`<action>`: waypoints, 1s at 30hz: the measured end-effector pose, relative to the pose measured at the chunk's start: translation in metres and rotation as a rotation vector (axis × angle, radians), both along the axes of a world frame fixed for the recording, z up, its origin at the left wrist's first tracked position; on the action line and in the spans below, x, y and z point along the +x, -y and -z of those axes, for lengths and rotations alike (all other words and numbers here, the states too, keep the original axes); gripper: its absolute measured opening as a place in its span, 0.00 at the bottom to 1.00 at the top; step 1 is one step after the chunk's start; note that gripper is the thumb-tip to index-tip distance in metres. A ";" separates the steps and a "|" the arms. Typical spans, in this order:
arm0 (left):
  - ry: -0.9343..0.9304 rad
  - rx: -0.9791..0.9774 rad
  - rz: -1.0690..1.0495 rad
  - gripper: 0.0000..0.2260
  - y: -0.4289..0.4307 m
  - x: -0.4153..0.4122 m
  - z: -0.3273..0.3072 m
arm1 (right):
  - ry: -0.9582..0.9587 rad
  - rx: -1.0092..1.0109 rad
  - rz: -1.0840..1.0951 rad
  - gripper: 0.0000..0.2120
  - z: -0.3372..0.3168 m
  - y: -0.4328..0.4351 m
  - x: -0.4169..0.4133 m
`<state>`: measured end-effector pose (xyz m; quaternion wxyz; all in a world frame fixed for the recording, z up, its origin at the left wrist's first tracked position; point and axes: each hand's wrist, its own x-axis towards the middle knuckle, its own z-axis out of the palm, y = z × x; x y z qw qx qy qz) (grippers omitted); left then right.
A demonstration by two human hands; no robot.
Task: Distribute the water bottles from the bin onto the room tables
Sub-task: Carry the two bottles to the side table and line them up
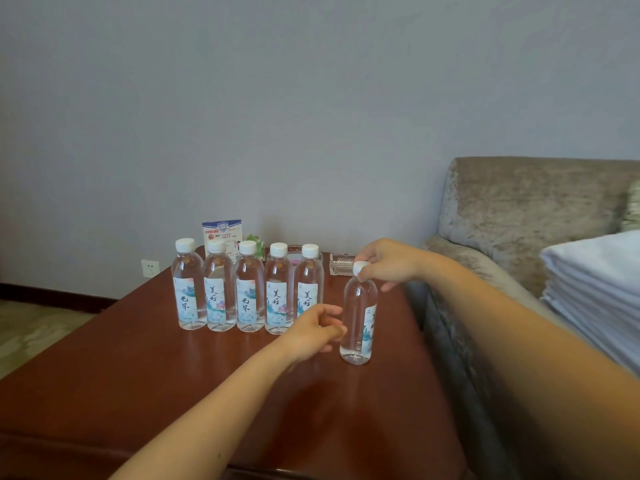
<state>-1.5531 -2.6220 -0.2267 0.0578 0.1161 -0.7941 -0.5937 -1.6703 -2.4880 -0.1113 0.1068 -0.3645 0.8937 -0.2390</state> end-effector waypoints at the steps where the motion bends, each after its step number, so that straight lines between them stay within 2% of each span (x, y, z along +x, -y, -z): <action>1: 0.001 0.001 0.002 0.16 0.001 -0.001 0.001 | -0.002 0.000 -0.009 0.11 0.000 0.000 0.000; 6: -0.009 0.015 -0.005 0.17 0.004 -0.004 0.001 | -0.075 -0.054 -0.003 0.11 0.006 0.005 -0.003; 11: -0.037 0.028 -0.045 0.21 0.007 -0.007 0.004 | -0.240 -0.087 0.040 0.04 0.013 0.019 -0.005; 16: -0.050 0.025 -0.080 0.24 0.013 -0.012 0.006 | -0.272 -0.150 0.130 0.11 0.021 0.033 -0.011; 30: -0.017 -0.005 -0.034 0.26 0.014 -0.021 0.016 | -0.327 -0.166 0.228 0.15 0.025 0.051 -0.026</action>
